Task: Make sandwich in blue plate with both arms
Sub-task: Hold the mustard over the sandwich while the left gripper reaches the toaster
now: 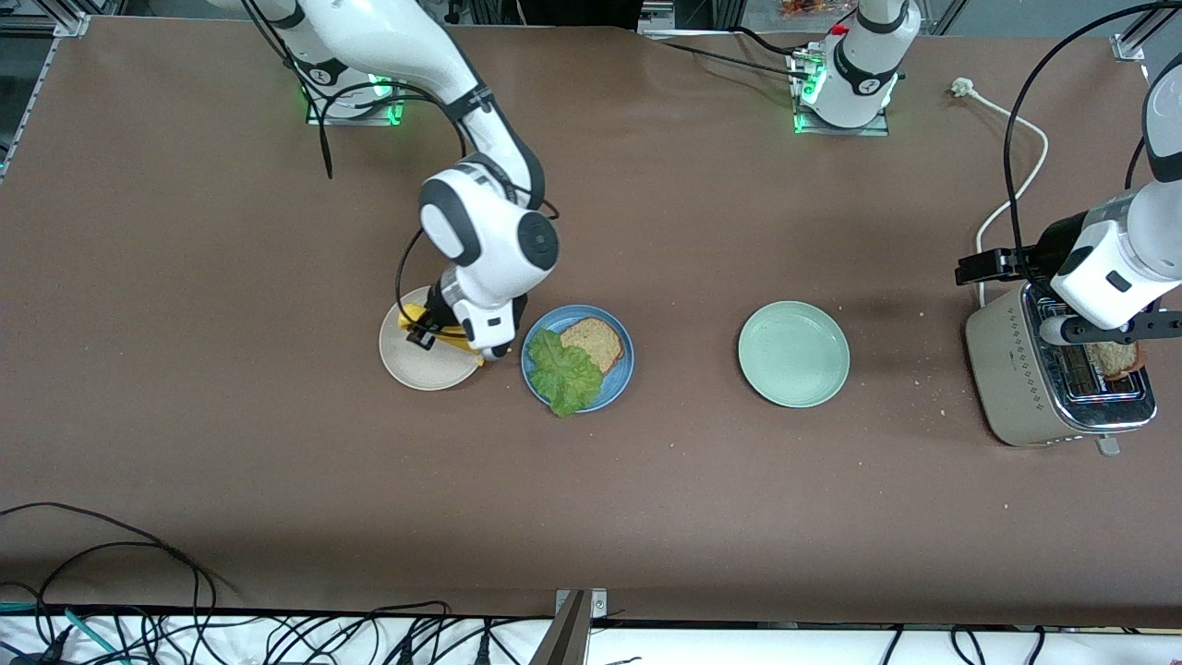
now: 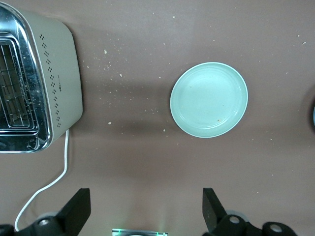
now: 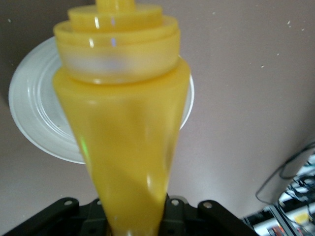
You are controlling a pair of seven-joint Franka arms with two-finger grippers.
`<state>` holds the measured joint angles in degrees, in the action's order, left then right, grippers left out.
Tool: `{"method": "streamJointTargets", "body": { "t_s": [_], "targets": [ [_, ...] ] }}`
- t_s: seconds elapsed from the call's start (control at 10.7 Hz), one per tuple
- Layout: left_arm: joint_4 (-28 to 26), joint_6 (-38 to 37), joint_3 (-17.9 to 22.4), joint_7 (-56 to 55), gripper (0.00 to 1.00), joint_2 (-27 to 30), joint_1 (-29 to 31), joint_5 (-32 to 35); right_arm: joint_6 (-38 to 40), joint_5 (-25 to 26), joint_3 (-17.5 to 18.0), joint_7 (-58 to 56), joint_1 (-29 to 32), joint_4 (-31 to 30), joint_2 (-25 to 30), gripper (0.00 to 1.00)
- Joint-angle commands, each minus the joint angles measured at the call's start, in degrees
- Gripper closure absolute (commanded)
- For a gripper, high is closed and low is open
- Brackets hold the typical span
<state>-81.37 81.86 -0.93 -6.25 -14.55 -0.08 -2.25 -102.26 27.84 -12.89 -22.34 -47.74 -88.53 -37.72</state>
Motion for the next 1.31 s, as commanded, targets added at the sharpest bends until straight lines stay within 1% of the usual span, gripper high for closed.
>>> {"method": "streamJointTargets", "body": {
  "t_s": [0.0, 0.09, 0.28, 0.47, 0.66, 0.84, 0.94, 1.03, 1.13, 1.22],
  "targets": [
    [-0.6, -0.4, -0.1, 1.4, 0.00, 0.6, 0.2, 1.2, 3.4, 2.9, -2.1, 3.6, -4.3, 2.6, -2.7, 1.00],
    [-0.6, -0.4, -0.1, 1.4, 0.00, 0.6, 0.2, 1.2, 3.5, 3.0, -2.4, 3.8, -5.0, 2.6, -3.3, 1.00],
    [-0.4, -0.3, 0.0, 1.4, 0.00, 0.6, 0.3, 1.3, 4.4, 3.0, -4.6, 4.8, -7.5, 3.3, -4.7, 1.00],
    [-0.1, -0.3, 0.1, 1.5, 0.00, 0.6, 1.2, 1.3, 4.4, 3.0, -4.7, 4.8, -7.6, 3.3, -4.8, 1.00],
    [0.2, -0.2, 0.4, 5.8, 0.00, 0.6, 2.5, 2.3, 4.4, 2.9, -4.7, 4.7, -7.5, 3.3, -4.8, 1.00],
    [0.3, -0.1, 0.4, 11.7, 0.00, 0.6, 5.5, 5.5, 4.1, 2.8, -4.3, 4.0, -6.4, 3.3, -3.9, 1.00],
    [0.3, 0.2, 0.5, 15.5, 0.00, 0.2, 7.4, 7.0, 4.0, 2.4, -3.6, 4.0, -4.8, 3.3, -2.5, 1.00],
    [0.7, 0.7, 0.5, 19.7, 0.00, -0.8, 10.9, 7.4, 3.9, 1.9, -2.0, 3.4, -2.6, 3.2, -0.8, 1.00],
    [1.3, 3.5, 0.5, 22.0, 0.00, -1.6, 13.5, 7.6, 3.7, -0.4, 0.8, 1.6, 1.3, 3.2, 0.8, 1.00],
    [1.6, 5.5, 0.5, 22.8, 0.00, -3.1, 16.1, 7.5, 3.7, -4.0, 4.7, -0.3, 7.1, 3.2, 2.6, 1.00]
  ]
}}
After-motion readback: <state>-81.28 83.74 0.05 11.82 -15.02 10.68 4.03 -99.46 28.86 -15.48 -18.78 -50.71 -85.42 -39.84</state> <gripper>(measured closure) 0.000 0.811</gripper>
